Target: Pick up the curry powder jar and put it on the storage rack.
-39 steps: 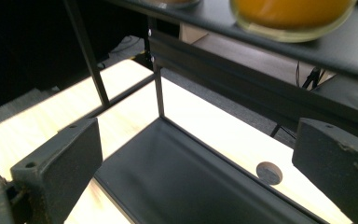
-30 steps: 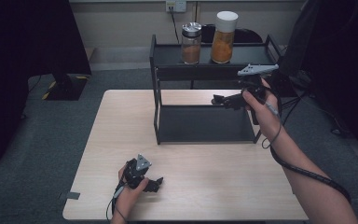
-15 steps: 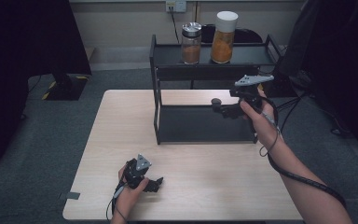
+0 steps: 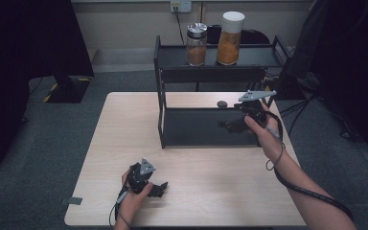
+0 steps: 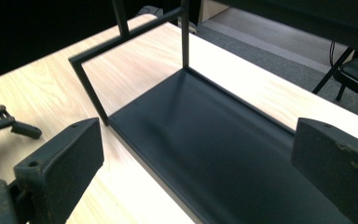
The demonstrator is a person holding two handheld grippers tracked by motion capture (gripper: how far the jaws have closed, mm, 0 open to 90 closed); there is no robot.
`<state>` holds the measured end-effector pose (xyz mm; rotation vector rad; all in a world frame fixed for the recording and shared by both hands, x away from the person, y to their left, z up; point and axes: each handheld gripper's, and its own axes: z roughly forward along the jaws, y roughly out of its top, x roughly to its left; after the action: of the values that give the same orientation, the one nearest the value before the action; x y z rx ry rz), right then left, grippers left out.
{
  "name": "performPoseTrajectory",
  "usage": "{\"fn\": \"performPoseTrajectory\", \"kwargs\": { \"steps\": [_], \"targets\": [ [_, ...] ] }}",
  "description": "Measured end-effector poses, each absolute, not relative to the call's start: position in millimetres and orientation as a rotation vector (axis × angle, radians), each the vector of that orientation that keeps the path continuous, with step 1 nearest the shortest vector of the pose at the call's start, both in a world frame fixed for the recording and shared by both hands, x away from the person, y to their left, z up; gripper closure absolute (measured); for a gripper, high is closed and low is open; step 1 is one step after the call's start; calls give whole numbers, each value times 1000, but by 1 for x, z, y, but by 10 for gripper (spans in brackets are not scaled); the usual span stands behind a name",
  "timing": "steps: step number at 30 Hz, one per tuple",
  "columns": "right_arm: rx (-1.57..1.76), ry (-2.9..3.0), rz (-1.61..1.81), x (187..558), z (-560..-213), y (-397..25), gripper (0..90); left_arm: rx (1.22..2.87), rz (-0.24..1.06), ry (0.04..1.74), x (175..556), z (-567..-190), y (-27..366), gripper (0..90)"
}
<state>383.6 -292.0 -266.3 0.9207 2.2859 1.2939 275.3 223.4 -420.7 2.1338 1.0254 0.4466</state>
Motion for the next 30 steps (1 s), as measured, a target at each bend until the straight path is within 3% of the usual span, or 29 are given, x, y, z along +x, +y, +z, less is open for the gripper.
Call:
{"fn": "performPoseTrajectory", "kwargs": {
  "steps": [30],
  "targets": [
    [971, 2376, 1283, 376, -325, -302, 18, 2133, 447, 1026, 275, -421, 223, 0]
  ]
}}
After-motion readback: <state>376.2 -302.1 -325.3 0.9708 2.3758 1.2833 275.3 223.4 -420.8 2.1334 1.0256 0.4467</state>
